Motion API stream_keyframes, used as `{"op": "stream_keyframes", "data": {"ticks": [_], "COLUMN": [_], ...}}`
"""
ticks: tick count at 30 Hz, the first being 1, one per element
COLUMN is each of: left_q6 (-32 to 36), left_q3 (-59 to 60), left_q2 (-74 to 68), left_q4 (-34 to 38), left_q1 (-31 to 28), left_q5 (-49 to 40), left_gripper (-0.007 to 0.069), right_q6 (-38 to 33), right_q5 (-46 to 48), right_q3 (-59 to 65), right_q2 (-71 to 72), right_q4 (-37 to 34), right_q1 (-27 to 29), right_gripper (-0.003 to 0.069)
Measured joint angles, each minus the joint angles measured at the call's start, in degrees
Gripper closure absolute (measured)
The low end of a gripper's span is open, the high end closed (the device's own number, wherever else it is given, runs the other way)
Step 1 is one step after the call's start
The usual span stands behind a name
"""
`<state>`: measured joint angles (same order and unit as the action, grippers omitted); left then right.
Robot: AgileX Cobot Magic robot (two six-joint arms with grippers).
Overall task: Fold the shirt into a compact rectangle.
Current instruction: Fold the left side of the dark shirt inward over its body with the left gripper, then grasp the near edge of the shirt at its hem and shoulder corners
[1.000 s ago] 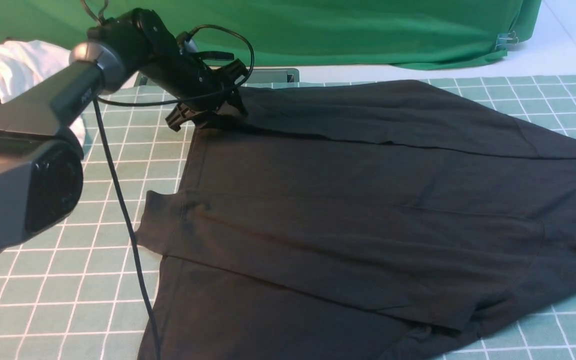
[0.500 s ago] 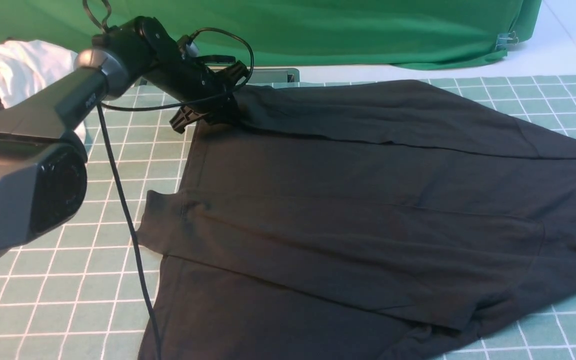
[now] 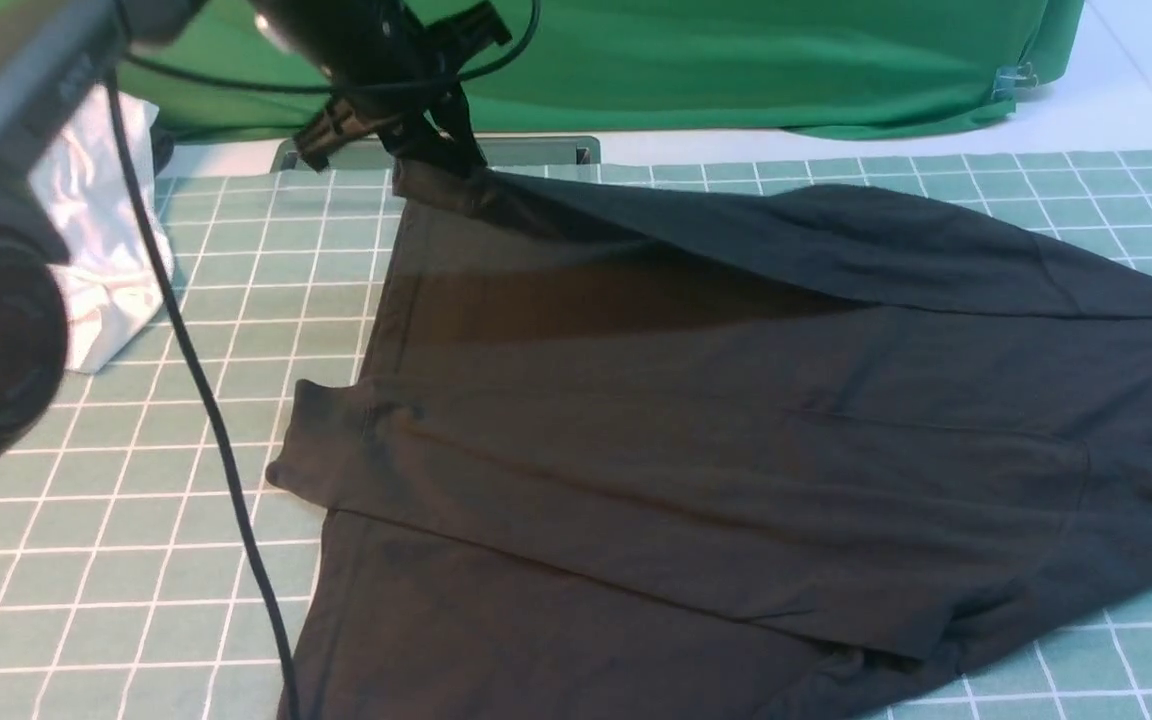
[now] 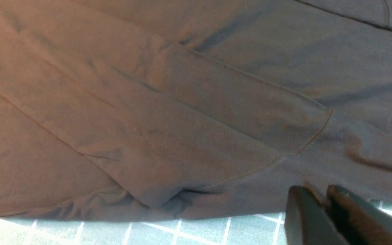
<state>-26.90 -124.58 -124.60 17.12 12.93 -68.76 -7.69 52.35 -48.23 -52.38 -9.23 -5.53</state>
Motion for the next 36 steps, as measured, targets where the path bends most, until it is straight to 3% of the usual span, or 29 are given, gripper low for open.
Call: {"op": "stream_keyframes", "data": {"ticks": [4,9,12,20,25,28,32,36], "left_q6": [-0.4,-2.7,-6.3,-9.5,-10.0,-10.0,-10.2,-9.8], "left_q3": [10.6,29.6,44.4,55.5,54.1,51.0,50.2,50.1], "left_q2": [7.7,15.4,18.5,19.3,21.0,23.3,25.2,24.2], "left_q4": [-1.2,-10.4,-17.1,-18.2,-19.8,-22.2,-23.5,-21.3], "left_q1": [3.8,8.5,9.9,9.9,9.9,9.9,9.9,9.9], "left_q5": [-0.1,0.0,7.4,18.3,16.7,12.6,12.4,13.3], "left_gripper": [0.0606,0.0606,0.0606,0.0585,0.0465,0.033,0.0211,0.0157], "right_q6": [-0.5,-0.7,-0.7,-0.7,-0.7,-0.7,-0.7,-0.7], "right_q5": [0.0,0.1,0.1,0.1,0.3,0.7,0.6,0.1], "right_q3": [0.0,0.0,0.0,0.0,0.0,0.0,0.0,0.0], "right_q2": [0.0,0.0,0.0,0.0,0.0,0.0,0.0,0.0], "right_q4": [0.0,0.0,0.0,0.0,0.0,0.0,0.0,0.0], "right_q1": [0.0,0.0,0.0,0.0,0.0,0.0,0.0,0.0], "right_gripper": [0.0554,0.0554,0.0554,0.0554,0.0554,0.0554,0.0554,0.0554]}}
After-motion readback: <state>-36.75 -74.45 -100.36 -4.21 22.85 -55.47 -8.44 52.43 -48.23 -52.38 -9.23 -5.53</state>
